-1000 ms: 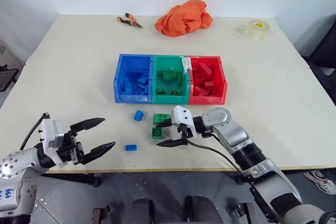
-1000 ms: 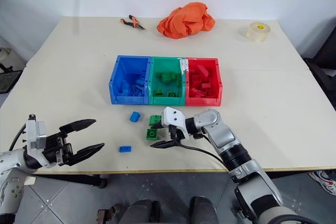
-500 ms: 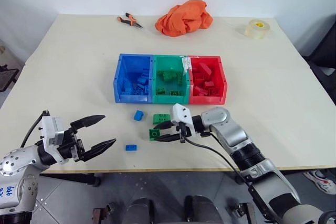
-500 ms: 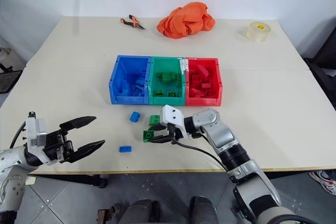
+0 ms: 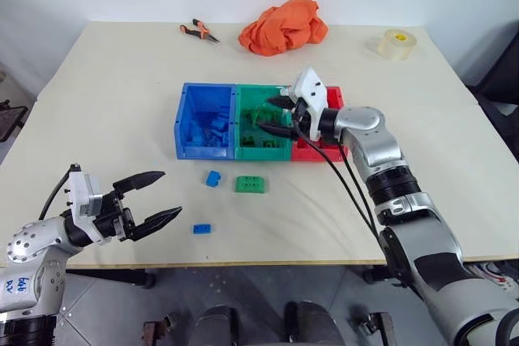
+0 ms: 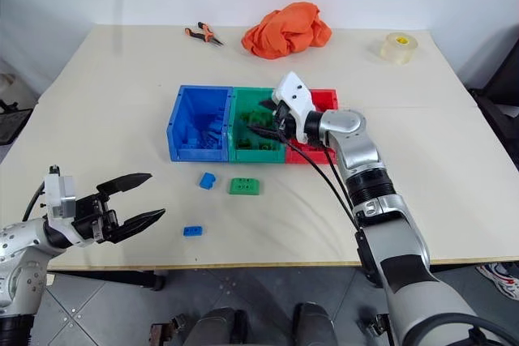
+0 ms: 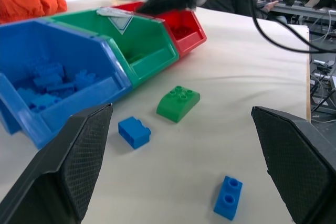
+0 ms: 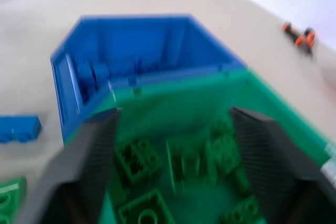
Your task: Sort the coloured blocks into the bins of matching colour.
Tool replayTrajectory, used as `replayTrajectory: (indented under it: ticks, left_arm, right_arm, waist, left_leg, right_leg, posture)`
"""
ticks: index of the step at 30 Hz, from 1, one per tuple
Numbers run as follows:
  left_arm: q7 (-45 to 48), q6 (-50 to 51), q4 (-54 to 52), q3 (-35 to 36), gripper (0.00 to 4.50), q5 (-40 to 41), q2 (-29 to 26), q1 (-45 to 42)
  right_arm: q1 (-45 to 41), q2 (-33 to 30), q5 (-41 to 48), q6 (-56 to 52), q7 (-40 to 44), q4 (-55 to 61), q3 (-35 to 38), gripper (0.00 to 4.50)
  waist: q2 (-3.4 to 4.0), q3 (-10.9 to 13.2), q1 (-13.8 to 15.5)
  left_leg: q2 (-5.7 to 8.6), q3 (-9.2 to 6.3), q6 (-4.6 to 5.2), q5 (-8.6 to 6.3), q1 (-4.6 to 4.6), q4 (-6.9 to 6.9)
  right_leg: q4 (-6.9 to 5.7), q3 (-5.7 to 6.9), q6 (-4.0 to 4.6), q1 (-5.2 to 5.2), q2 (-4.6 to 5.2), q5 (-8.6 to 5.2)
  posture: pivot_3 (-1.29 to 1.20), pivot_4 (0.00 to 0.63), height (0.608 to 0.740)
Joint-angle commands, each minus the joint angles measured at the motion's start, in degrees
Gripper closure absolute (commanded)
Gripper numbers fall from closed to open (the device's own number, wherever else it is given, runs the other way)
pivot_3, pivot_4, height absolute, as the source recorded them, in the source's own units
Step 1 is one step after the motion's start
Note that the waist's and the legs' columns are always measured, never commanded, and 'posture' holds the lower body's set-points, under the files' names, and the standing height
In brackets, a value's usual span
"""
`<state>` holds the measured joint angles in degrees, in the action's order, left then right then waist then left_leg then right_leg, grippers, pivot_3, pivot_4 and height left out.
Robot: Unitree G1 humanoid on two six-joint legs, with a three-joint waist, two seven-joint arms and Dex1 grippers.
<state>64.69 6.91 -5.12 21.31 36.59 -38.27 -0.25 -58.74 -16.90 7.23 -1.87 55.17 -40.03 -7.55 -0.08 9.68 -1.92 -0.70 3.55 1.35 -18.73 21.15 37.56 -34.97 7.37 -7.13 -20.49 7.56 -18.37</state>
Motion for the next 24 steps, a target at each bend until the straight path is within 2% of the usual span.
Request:
replayTrajectory:
  ticks: [1, 6, 12, 19, 24]
  left_arm:
    - [0.8, -1.2, 0.8, 0.2, 0.00, 0.0, 0.0, -0.8]
    - [3.2, -1.5, 3.0, 0.5, 0.00, -0.1, -1.1, -1.2]
    - [7.3, -3.5, 10.1, 0.9, 0.00, -1.5, -3.4, -2.8]
    - [9.5, -4.6, 13.8, 0.5, 0.00, -2.1, -3.9, -4.3]
    - [11.3, -5.1, 15.6, 0.7, 0.00, -1.8, -4.1, -5.3]
  right_arm:
    - [-0.2, -0.1, 0.8, 1.8, 1.4, 3.2, 0.9, 0.03]
    - [4.7, -3.1, 3.3, -1.2, 6.4, 11.7, 1.2, 0.03]
    - [21.1, -15.8, 10.5, -7.4, 19.8, 29.8, 2.7, 0.03]
    - [37.6, -30.2, 13.2, -11.1, 22.1, 37.6, 10.0, 0.03]
    - [43.3, -33.5, 14.1, -12.3, 20.4, 40.7, 13.1, 0.03]
  waist:
    - [0.00, 0.0, 0.0]
    - [-0.01, 0.0, 0.2]
    - [-0.03, 0.0, 0.8]
    - [0.01, 0.0, 0.8]
    - [0.00, 0.0, 0.4]
  left_leg:
    - [-0.02, 0.00, 0.00, 0.00, -0.01, 0.01]
    - [-0.02, -0.03, 0.00, 0.00, -0.01, 0.01]
    - [0.03, -0.20, 0.07, -0.04, 0.02, 0.06]
    - [-0.01, 0.10, 0.09, -0.05, -0.01, 0.02]
    - [-0.10, 0.22, 0.08, -0.05, -0.05, -0.01]
  right_leg:
    - [-0.01, 0.02, 0.00, 0.00, -0.02, 0.00]
    - [-0.01, 0.02, 0.00, 0.01, 0.00, 0.00]
    - [0.07, 0.03, 0.00, 0.15, 0.05, 0.00]
    - [0.36, 0.21, 0.00, 0.17, 0.05, 0.00]
    - [0.47, 0.20, 0.00, 0.18, 0.08, 0.00]
  posture:
    - [0.00, 0.150, 0.740]
    - [0.00, 0.150, 0.740]
    - [0.00, 0.150, 0.740]
    - [0.00, 0.150, 0.740]
    - [0.00, 0.150, 0.740]
